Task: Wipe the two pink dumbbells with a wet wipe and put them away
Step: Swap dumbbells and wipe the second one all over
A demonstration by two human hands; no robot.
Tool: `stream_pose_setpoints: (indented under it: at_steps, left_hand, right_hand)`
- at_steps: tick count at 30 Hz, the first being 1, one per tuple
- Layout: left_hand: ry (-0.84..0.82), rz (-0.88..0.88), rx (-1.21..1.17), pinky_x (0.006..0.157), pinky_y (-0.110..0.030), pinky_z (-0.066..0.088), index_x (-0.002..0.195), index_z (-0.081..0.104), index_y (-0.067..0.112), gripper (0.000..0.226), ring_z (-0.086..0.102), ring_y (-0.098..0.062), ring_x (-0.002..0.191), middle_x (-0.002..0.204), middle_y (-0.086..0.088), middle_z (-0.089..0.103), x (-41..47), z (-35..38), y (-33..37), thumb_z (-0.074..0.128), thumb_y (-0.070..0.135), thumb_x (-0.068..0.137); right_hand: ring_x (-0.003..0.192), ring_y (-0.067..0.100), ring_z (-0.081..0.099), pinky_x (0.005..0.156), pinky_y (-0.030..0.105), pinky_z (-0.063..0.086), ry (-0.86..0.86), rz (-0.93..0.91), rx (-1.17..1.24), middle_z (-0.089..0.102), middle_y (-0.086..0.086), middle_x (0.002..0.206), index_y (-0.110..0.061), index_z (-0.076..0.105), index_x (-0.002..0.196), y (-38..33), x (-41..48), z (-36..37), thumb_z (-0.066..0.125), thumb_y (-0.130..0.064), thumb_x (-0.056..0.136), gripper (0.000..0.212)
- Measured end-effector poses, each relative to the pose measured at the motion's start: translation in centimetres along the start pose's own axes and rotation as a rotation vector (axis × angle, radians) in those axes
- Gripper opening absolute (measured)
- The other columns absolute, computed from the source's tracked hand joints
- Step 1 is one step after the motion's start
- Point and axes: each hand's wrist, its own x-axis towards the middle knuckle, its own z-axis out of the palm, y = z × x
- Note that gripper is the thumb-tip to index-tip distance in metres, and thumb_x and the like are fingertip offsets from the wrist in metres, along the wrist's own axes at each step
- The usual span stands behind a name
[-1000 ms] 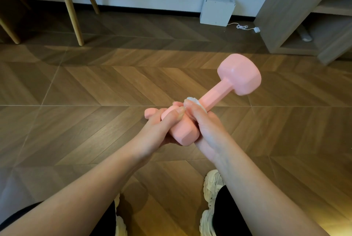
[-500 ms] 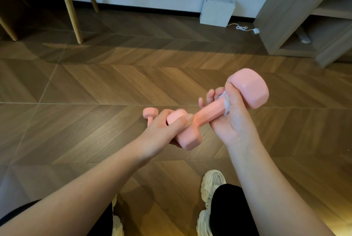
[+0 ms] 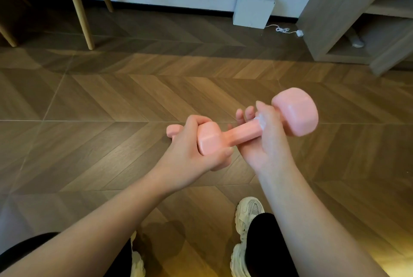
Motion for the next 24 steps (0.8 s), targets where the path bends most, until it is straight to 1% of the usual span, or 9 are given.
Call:
stream_pose_setpoints:
  at_steps: [3, 6, 9, 12, 14, 16, 20, 22, 24]
  left_hand:
    - [0.048, 0.089, 0.160, 0.081, -0.034, 0.052, 0.124, 0.040, 0.029, 0.080, 0.055, -0.014, 0.105, 0.114, 0.011, 0.054, -0.3, 0.1, 0.3, 0.067, 0.070, 0.061]
    - [0.078, 0.130, 0.159, 0.087, -0.041, 0.052, 0.127, 0.040, 0.024, 0.087, 0.056, -0.012, 0.109, 0.118, 0.010, 0.055, -0.4, 0.3, 0.3, 0.069, 0.072, 0.061]
    - [0.092, 0.154, 0.135, 0.086, -0.039, 0.054, 0.127, 0.041, 0.024, 0.085, 0.057, -0.008, 0.110, 0.120, 0.009, 0.056, -0.1, 0.1, 0.2, 0.072, 0.069, 0.062]
    - [0.073, 0.133, 0.065, 0.074, -0.031, 0.055, 0.124, 0.043, 0.025, 0.081, 0.060, -0.005, 0.101, 0.115, 0.011, 0.058, -0.2, -0.2, 0.5, 0.073, 0.067, 0.061]
    - [0.029, 0.069, -0.048, 0.060, -0.029, 0.052, 0.119, 0.045, 0.028, 0.073, 0.062, -0.010, 0.092, 0.108, 0.008, 0.059, -0.2, -0.1, 0.8, 0.072, 0.065, 0.061]
    - [-0.004, 0.000, -0.167, 0.055, -0.025, 0.047, 0.114, 0.048, 0.030, 0.068, 0.059, -0.016, 0.089, 0.106, 0.001, 0.060, -0.2, -0.1, 0.8, 0.068, 0.068, 0.061]
    - [-0.132, -0.118, -0.294, 0.061, -0.024, 0.043, 0.109, 0.057, 0.024, 0.068, 0.050, -0.025, 0.088, 0.097, -0.012, 0.059, 0.2, -0.2, 0.8, 0.062, 0.077, 0.066]
    - [-0.264, -0.226, -0.498, 0.060, -0.027, 0.054, 0.105, 0.061, 0.012, 0.059, 0.060, -0.022, 0.077, 0.091, -0.014, 0.062, 0.0, -0.3, 1.4, 0.056, 0.065, 0.080]
    - [-0.427, -0.391, -0.673, 0.068, -0.036, 0.062, 0.110, 0.065, 0.005, 0.065, 0.068, -0.028, 0.074, 0.093, -0.022, 0.068, -0.2, -0.5, 2.0, 0.048, 0.062, 0.082]
  right_hand:
    - [0.075, 0.014, 0.063, 0.080, 0.034, 0.050, 0.025, -0.024, -0.107, 0.063, -0.001, 0.074, -0.017, 0.054, 0.091, 1.0, -0.2, -0.2, 0.062, -0.012, 0.092, 0.010]
    - [0.071, 0.014, 0.064, 0.072, 0.033, 0.052, 0.039, 0.057, -0.298, 0.067, 0.000, 0.073, -0.017, 0.065, 0.078, 3.0, -0.9, 0.0, 0.068, -0.018, 0.089, 0.011]
    - [0.073, 0.016, 0.068, 0.062, 0.030, 0.055, 0.019, 0.162, -0.383, 0.069, 0.001, 0.076, -0.017, 0.067, 0.088, 3.9, -1.4, 0.2, 0.073, -0.026, 0.085, 0.011]
    - [0.075, 0.016, 0.069, 0.057, 0.028, 0.054, -0.007, 0.156, -0.390, 0.069, 0.002, 0.079, -0.016, 0.068, 0.089, 3.5, -1.4, 0.2, 0.075, -0.024, 0.084, 0.012]
    - [0.071, 0.014, 0.067, 0.052, 0.025, 0.051, -0.041, 0.119, -0.395, 0.067, 0.001, 0.077, -0.012, 0.067, 0.088, 3.0, -1.3, 0.1, 0.074, -0.020, 0.084, 0.011]
    - [0.066, 0.011, 0.063, 0.050, 0.022, 0.049, -0.081, 0.065, -0.420, 0.062, -0.002, 0.072, -0.013, 0.064, 0.085, 2.3, -1.2, 0.1, 0.072, -0.018, 0.084, 0.010]
    - [0.076, 0.012, 0.065, 0.070, 0.029, 0.057, -0.131, -0.022, -0.316, 0.064, 0.000, 0.080, -0.014, 0.063, 0.077, 0.3, -0.8, 0.6, 0.069, -0.010, 0.085, 0.011]
    - [0.080, 0.013, 0.066, 0.083, 0.033, 0.059, -0.111, -0.059, -0.212, 0.064, 0.004, 0.083, -0.009, 0.058, 0.085, -0.7, -0.7, 0.8, 0.065, -0.003, 0.086, 0.009]
    - [0.082, 0.013, 0.063, 0.094, 0.039, 0.055, -0.106, -0.084, -0.122, 0.060, 0.003, 0.078, -0.007, 0.056, 0.084, -1.4, -0.6, 0.8, 0.059, -0.001, 0.087, 0.008]
